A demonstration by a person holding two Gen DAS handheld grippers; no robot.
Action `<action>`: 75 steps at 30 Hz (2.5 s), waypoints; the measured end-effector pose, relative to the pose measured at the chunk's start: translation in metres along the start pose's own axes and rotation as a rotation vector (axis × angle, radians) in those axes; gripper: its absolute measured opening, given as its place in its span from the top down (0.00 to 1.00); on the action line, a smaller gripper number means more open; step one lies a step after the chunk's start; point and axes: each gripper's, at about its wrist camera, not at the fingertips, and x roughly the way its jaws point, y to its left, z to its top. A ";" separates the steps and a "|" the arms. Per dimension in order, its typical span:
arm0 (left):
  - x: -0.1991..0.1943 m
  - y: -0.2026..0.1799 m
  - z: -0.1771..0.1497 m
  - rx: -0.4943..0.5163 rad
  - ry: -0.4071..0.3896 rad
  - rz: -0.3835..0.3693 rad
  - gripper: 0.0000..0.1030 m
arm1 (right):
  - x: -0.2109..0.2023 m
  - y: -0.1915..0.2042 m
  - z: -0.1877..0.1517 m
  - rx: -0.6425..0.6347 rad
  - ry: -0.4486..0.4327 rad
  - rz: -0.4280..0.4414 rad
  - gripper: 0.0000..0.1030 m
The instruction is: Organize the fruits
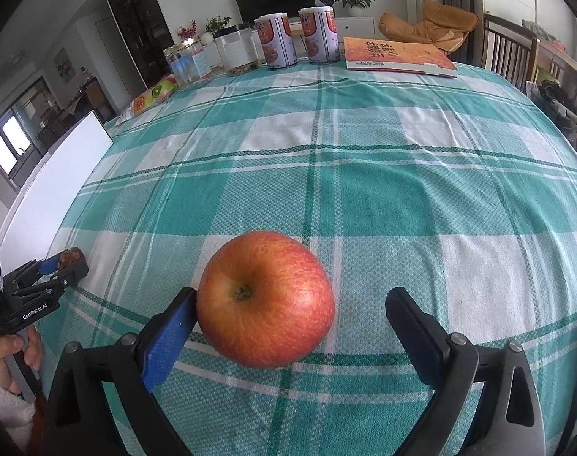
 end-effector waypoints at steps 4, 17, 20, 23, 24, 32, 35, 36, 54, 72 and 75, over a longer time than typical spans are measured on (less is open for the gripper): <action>-0.021 0.012 0.001 -0.084 0.025 -0.067 0.53 | 0.004 0.012 0.007 -0.026 0.051 0.031 0.34; -0.194 0.197 0.041 -0.361 -0.209 0.059 0.53 | -0.028 0.252 0.116 -0.134 0.115 0.643 0.34; -0.164 0.259 0.039 -0.455 -0.116 0.159 0.53 | -0.014 0.349 0.134 -0.278 0.141 0.674 0.34; -0.117 0.298 0.026 -0.540 0.014 0.184 0.53 | 0.018 0.432 0.137 -0.403 0.219 0.653 0.34; -0.102 0.306 0.020 -0.563 0.058 0.182 0.53 | 0.029 0.457 0.133 -0.460 0.234 0.623 0.34; -0.039 0.350 -0.016 -0.728 0.293 0.183 0.52 | 0.112 0.556 0.077 -0.885 0.374 0.268 0.34; -0.041 0.353 -0.022 -0.737 0.293 0.188 0.36 | 0.121 0.566 0.061 -0.977 0.388 0.214 0.33; -0.043 0.353 -0.024 -0.742 0.285 0.191 0.34 | 0.123 0.568 0.060 -0.981 0.399 0.213 0.31; -0.216 0.243 -0.041 -0.553 -0.190 0.559 0.01 | -0.042 0.438 0.086 -0.616 0.109 0.351 0.00; -0.219 0.243 -0.057 -0.634 -0.079 0.591 0.01 | -0.046 0.477 0.052 -0.624 0.142 0.317 0.00; -0.221 0.245 -0.060 -0.640 -0.080 0.589 0.01 | -0.045 0.482 0.050 -0.634 0.146 0.311 0.00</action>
